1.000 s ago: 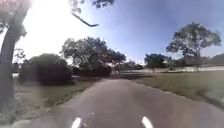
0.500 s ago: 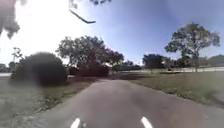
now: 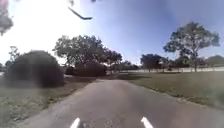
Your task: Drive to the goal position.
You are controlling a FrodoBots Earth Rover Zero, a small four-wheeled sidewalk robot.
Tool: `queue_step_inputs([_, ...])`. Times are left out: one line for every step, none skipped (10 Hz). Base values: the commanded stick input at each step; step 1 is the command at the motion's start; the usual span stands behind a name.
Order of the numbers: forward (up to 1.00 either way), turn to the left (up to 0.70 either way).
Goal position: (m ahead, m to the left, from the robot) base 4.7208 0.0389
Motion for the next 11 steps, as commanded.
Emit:
queue_step_inputs([0.7, 0.0])
queue_step_inputs([0.7, 0.0])
queue_step_inputs([0.7, 0.0])
queue_step_inputs([0.7, 0.1])
queue_step_inputs([0.7, 0.31])
queue_step_inputs([0.7, 0.35])
queue_step_inputs([0.7, 0.35])
queue_step_inputs([0.7, 0.35])
queue_step_inputs([0.7, 0.25])
queue_step_inputs([0.7, 0.0])
queue_step_inputs([0.7, 0.0])
